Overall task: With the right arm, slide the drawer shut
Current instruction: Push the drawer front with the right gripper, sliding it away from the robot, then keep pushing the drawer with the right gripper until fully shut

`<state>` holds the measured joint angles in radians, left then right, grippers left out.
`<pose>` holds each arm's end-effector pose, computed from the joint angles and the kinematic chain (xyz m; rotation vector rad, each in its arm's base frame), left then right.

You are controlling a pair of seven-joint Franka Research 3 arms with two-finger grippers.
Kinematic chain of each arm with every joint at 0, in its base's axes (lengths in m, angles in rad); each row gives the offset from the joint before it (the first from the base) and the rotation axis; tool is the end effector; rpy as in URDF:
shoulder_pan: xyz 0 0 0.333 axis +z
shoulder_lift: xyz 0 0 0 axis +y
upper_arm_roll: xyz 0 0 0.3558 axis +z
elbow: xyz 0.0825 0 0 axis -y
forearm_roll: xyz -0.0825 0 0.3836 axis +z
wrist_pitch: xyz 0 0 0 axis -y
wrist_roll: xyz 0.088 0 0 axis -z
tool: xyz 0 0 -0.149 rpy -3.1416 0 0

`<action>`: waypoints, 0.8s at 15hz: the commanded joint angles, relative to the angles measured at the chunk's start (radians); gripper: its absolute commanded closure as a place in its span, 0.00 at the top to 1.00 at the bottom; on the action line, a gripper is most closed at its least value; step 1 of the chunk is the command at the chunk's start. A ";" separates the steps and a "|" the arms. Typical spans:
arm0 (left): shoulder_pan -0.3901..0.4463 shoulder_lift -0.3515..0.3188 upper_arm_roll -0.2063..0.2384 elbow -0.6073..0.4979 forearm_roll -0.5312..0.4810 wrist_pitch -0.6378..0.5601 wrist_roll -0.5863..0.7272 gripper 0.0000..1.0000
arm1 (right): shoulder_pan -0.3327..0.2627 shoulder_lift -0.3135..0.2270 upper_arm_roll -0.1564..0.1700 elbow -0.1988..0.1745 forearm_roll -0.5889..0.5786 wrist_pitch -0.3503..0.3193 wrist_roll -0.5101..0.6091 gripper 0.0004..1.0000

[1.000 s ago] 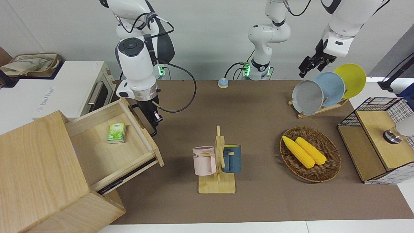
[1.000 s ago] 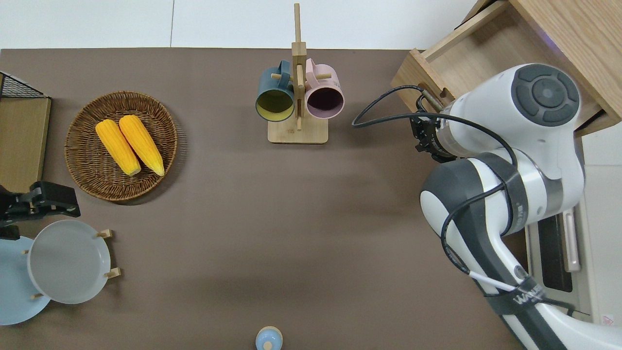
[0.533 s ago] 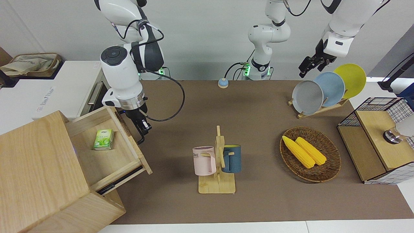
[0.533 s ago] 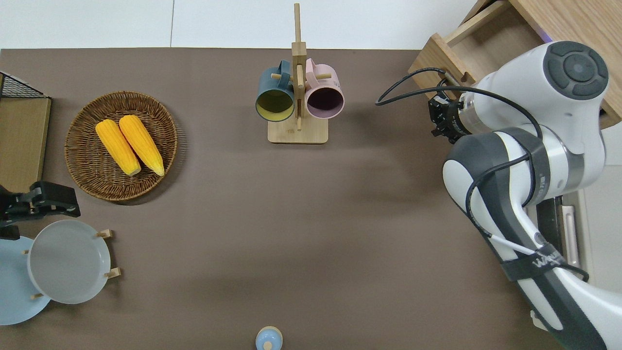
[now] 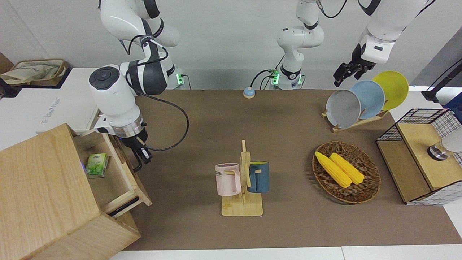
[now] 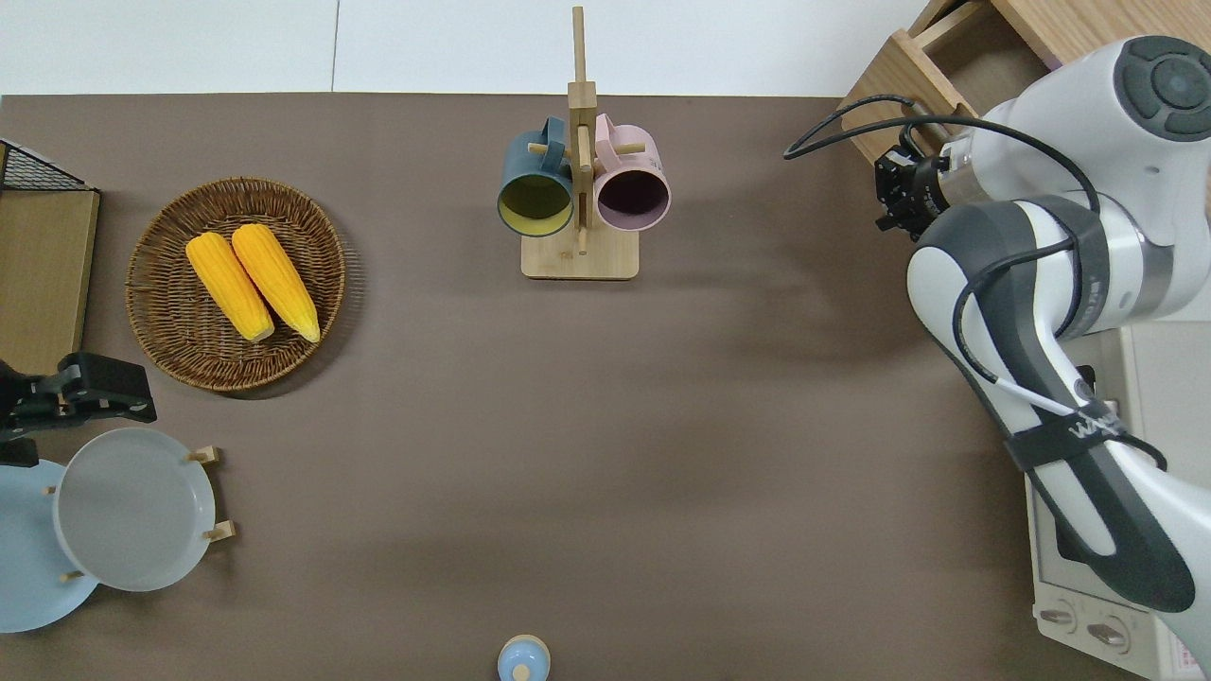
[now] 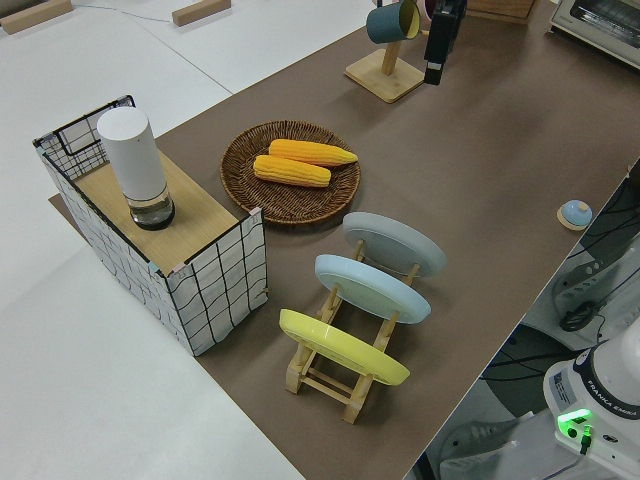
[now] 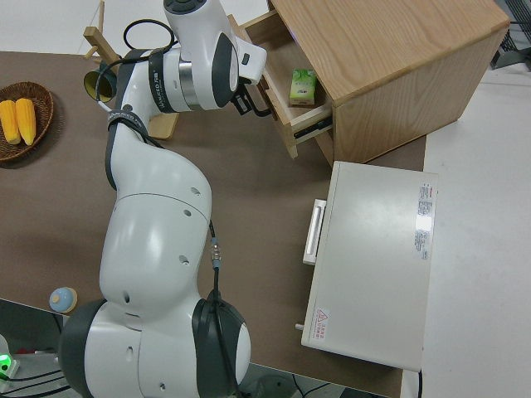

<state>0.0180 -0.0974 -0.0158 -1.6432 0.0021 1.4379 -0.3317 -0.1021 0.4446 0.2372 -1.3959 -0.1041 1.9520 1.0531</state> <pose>0.5004 0.0010 0.6296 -3.0726 -0.5183 0.1651 0.7202 0.0570 0.4644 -2.7530 1.3533 -0.1568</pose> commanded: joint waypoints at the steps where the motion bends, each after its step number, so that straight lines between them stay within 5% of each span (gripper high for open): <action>1: -0.004 -0.008 0.005 0.000 -0.004 -0.002 0.010 0.99 | -0.044 0.054 0.030 0.081 -0.040 0.005 -0.042 0.00; 12: -0.004 -0.008 0.005 0.000 -0.004 -0.002 0.010 0.99 | -0.108 0.094 0.045 0.137 -0.077 0.068 -0.064 0.00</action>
<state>0.0180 -0.0974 -0.0158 -1.6432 0.0021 1.4379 -0.3317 -0.1691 0.5074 0.2546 -1.2993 -0.1494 1.9844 1.0121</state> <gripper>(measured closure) 0.004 0.991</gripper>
